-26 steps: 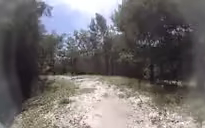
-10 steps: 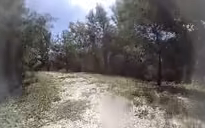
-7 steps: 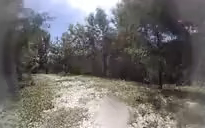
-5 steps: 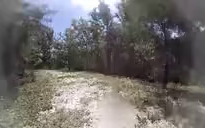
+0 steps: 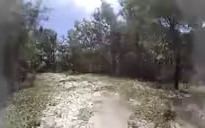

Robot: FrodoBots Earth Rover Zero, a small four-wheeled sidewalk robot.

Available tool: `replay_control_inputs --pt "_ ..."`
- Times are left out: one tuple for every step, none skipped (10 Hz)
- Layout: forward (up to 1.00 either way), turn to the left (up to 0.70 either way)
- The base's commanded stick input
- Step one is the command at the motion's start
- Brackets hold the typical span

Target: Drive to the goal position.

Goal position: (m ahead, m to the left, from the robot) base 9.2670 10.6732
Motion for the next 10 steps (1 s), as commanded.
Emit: replay_control_inputs --pt "0.70 0.12" --pt "0.70 0.19" --pt "0.70 0.00" --pt "0.70 0.30" --pt "0.70 0.35" --pt "0.70 0.35" --pt "0.70 0.35" --pt "0.70 0.35" --pt "0.70 0.35" --pt "0.70 0.35"
